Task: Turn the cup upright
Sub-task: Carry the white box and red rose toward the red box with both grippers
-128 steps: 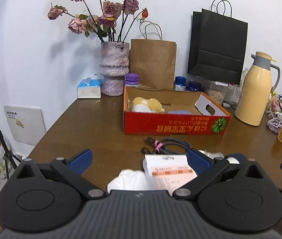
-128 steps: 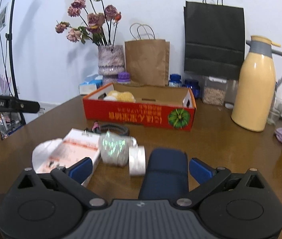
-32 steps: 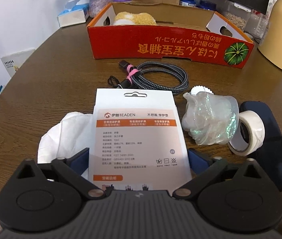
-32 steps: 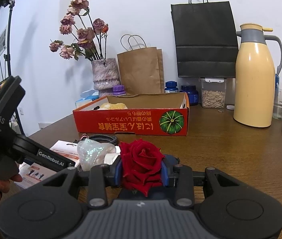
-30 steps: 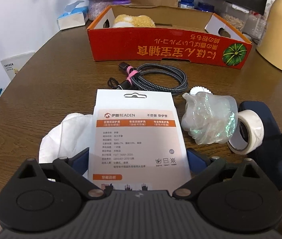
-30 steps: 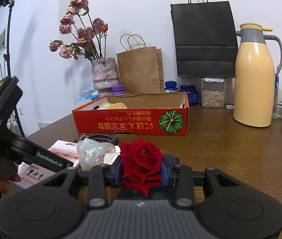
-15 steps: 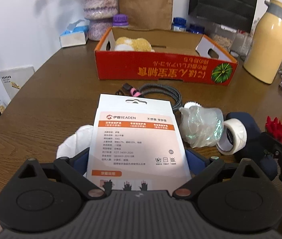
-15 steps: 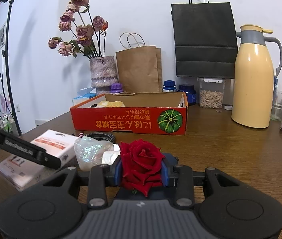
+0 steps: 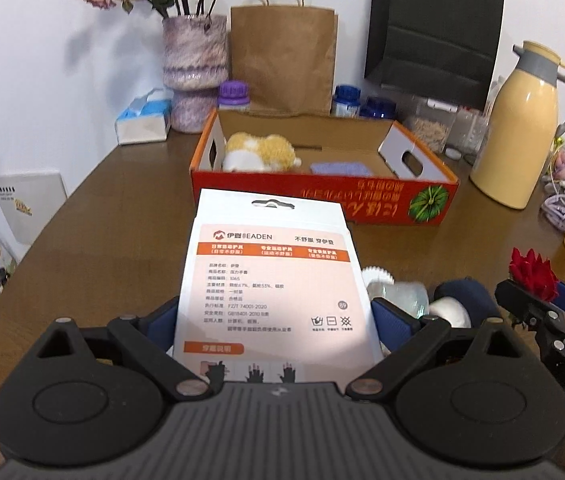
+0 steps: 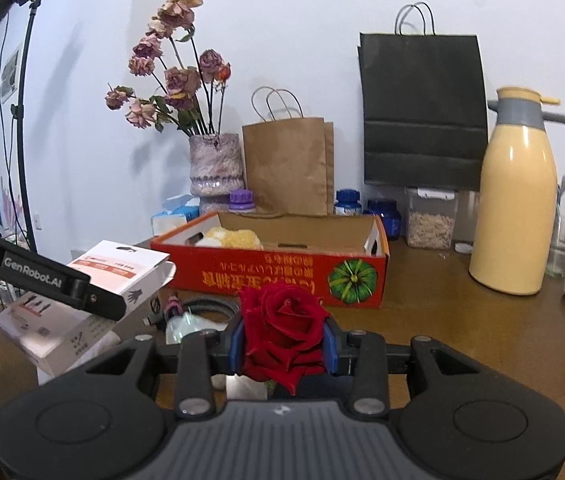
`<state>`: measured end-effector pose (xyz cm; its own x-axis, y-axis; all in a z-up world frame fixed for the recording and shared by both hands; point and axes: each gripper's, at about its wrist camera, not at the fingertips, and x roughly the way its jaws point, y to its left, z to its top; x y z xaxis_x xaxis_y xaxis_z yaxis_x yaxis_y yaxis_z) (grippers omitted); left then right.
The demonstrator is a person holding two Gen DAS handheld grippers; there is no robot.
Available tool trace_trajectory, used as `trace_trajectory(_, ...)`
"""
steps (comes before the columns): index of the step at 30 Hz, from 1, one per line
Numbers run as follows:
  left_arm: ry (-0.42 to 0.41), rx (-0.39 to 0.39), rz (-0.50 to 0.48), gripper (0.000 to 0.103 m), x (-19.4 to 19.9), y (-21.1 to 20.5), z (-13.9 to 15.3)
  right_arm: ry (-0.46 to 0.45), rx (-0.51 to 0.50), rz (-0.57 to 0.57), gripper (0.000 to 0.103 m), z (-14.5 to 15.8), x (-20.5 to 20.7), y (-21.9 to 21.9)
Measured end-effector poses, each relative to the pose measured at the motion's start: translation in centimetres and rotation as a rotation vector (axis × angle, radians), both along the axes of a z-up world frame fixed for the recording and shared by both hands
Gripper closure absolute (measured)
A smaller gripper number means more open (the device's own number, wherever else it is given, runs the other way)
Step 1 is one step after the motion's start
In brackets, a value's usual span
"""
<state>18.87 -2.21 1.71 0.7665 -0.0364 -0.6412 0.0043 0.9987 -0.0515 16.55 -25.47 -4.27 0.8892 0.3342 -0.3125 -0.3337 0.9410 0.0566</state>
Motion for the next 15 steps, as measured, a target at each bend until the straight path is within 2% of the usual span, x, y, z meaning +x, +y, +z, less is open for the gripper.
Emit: trace_trajectory(15,-0.093,-0.035,-0.022,0.005,3.4,0.1,3.1,-0.033,0.017,-0.005,0.066,4.1,4.3,2.3)
